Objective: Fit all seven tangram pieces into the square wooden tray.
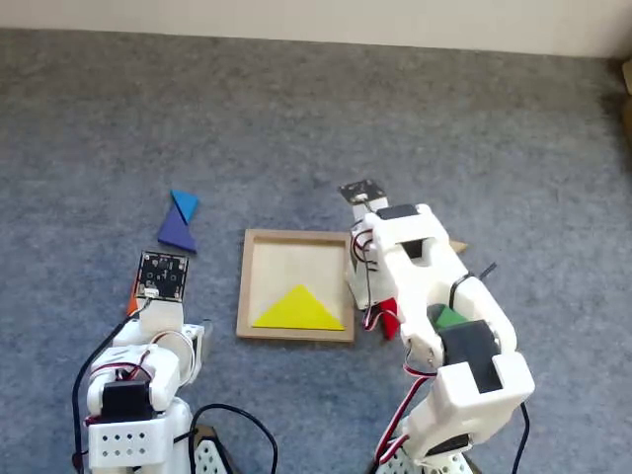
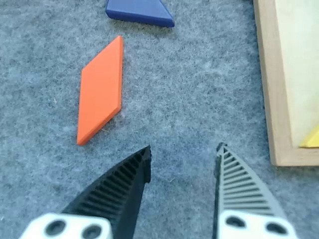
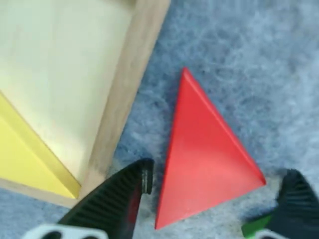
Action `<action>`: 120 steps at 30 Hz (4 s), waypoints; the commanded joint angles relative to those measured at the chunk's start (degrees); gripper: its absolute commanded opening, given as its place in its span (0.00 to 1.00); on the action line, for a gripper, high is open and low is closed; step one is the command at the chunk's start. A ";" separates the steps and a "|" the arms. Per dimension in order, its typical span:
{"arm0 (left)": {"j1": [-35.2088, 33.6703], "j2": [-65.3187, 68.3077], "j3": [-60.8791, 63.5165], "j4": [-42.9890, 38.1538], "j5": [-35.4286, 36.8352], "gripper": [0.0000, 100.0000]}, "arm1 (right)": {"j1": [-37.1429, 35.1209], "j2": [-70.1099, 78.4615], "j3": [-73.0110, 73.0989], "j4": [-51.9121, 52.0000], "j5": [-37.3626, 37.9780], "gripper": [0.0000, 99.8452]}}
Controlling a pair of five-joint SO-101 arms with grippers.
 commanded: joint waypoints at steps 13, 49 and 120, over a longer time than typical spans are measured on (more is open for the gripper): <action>-0.31 -2.86 1.19 0.26 0.53 0.21 | -0.57 0.04 -2.51 -0.66 0.62 0.28; -0.31 -2.86 1.19 0.26 0.53 0.21 | 1.71 -12.88 7.43 -2.42 -1.67 0.20; -0.31 -2.86 1.19 0.26 0.53 0.21 | -27.38 7.16 -38.20 14.11 -35.60 0.22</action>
